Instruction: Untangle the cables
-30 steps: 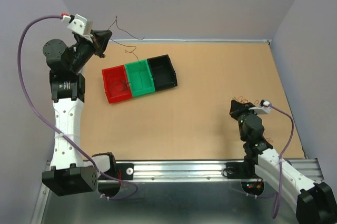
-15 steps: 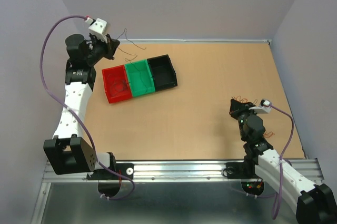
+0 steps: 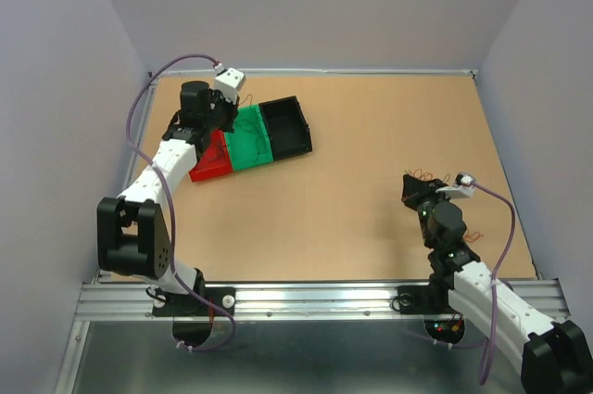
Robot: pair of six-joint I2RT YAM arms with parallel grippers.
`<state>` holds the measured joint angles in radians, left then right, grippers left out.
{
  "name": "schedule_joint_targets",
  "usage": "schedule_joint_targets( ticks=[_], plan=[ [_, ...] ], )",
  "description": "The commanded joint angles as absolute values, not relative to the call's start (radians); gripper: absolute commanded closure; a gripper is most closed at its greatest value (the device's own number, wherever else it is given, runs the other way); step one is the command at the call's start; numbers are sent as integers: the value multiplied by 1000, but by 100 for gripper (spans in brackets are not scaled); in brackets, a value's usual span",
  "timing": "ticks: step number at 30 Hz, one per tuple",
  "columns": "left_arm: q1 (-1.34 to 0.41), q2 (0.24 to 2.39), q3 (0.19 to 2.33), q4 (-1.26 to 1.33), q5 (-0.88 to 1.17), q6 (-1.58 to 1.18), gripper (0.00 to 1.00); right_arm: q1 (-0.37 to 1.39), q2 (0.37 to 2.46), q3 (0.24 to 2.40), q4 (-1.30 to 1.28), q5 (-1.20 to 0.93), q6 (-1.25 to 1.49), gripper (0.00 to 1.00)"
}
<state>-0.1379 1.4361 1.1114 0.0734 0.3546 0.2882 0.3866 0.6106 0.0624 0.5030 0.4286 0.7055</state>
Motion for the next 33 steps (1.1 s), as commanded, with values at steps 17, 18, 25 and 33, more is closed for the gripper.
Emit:
schedule_joint_targets(
  ticks=[17,18,25,33],
  plan=[
    [-276,1893,1389,-86,-207,336,100,385,709,34,613,384,683,99],
    [-276,1926,1402,-101,-212,333,100,385,727,38,617,379,683,100],
    [-284,1970,1399,-91,-238,334,100,385,775,46,643,359,680,99],
    [-284,1991,1368,-55,-268,333,100,387,785,49,655,354,681,100]
  ],
)
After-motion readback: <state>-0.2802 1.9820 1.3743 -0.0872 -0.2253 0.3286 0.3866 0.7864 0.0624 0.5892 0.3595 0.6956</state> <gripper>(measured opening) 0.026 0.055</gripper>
